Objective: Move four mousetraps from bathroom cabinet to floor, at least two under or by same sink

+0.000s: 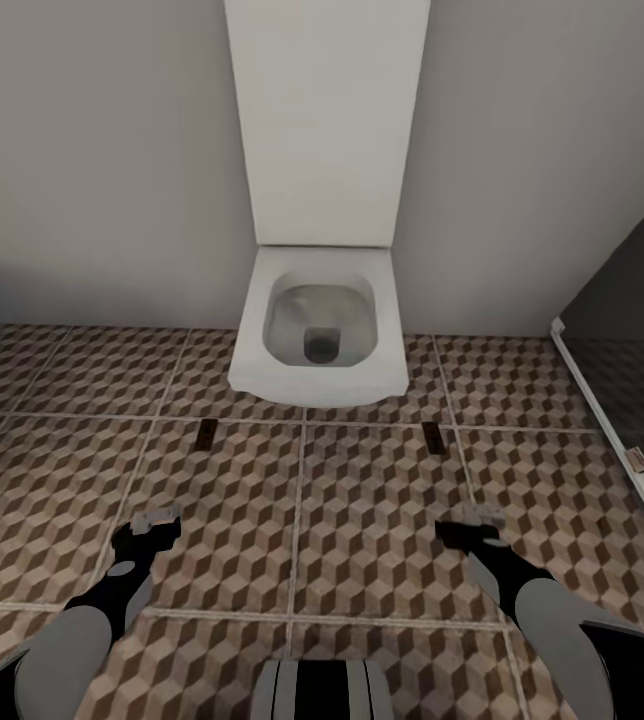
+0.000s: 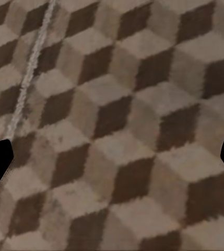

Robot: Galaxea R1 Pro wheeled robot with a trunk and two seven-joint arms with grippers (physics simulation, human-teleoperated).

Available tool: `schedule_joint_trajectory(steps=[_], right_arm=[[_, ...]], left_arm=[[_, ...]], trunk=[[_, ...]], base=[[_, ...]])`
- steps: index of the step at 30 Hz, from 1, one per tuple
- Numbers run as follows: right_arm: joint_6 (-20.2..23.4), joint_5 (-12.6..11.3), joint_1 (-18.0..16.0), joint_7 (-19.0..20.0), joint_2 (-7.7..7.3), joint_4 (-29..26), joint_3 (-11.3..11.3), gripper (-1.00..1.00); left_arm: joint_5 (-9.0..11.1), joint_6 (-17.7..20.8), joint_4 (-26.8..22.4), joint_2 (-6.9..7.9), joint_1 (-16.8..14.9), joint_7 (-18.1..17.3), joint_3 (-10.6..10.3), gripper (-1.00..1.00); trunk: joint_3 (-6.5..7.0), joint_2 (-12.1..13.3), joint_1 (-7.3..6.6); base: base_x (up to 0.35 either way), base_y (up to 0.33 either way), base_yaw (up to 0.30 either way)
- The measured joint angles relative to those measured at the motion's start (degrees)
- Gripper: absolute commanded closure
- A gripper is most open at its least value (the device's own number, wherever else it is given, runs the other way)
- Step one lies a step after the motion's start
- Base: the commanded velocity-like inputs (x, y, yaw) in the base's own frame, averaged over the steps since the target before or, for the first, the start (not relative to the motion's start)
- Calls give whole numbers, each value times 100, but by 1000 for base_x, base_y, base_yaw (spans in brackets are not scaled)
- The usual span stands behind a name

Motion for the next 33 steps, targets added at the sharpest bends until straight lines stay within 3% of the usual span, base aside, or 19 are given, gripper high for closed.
schedule_joint_trajectory(steps=[33], right_arm=[[7, 5, 0, 46, 3, -23, -1, -100]], left_arm=[[9, -8, -1, 6, 0, 17, 7, -100]], trunk=[[732, 44, -85]], base=[[0, 0, 0]])
